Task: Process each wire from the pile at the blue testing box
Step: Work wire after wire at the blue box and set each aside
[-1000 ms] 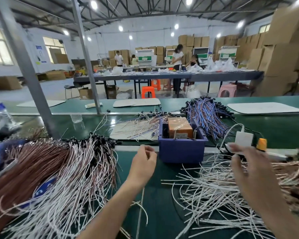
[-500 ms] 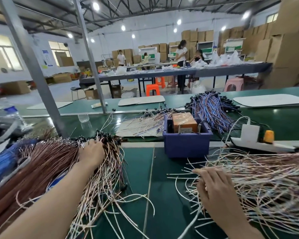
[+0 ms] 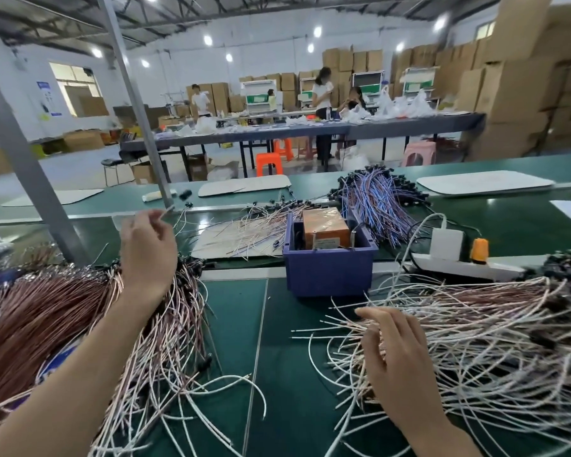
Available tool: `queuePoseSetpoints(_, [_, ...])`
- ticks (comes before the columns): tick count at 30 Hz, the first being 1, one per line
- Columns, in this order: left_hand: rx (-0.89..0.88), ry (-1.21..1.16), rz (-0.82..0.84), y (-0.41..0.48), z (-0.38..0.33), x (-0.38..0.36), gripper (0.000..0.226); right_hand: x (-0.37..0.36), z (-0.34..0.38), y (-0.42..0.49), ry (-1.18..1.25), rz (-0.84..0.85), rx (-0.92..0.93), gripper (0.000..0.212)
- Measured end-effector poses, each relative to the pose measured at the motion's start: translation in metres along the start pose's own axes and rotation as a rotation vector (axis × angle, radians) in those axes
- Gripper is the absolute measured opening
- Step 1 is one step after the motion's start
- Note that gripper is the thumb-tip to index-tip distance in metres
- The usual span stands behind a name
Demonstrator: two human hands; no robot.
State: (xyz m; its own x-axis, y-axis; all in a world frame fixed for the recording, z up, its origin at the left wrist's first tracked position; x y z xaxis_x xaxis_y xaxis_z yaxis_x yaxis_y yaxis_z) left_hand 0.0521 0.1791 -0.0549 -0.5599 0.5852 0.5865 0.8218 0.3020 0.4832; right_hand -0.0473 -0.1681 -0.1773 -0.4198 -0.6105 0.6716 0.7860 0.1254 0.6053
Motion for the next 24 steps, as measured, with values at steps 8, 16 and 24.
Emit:
queuePoseSetpoints(8, [-0.557,-0.200,0.341,-0.131,-0.133,-0.068,0.017,0.001,0.026,0.055,1.275,0.020,-0.306,0.050])
queuePoseSetpoints(16, [-0.349,0.084,0.848,-0.176,-0.077,-0.170,0.050,0.015,-0.019,0.056,1.662,-0.256,-0.524,0.022])
queuePoseSetpoints(24, [-0.471,-0.082,0.894,-0.180,-0.083,-0.165,0.033,-0.008,-0.045,0.039,2.023,-0.216,-0.553,0.037])
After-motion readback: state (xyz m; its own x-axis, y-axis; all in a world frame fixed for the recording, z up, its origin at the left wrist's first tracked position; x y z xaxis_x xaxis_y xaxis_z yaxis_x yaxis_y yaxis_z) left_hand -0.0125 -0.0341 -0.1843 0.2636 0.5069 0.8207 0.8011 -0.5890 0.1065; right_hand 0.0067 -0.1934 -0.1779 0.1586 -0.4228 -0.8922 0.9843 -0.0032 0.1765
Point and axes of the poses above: each hand's wrist, its own y-axis towards the middle knuckle, its own x-axis out of the back of the hand, z = x × y, the point moved 5 cm from there along y, towards the middle knuckle, and after that the axes turned 13 degrees about z, right-handed, at the moved point
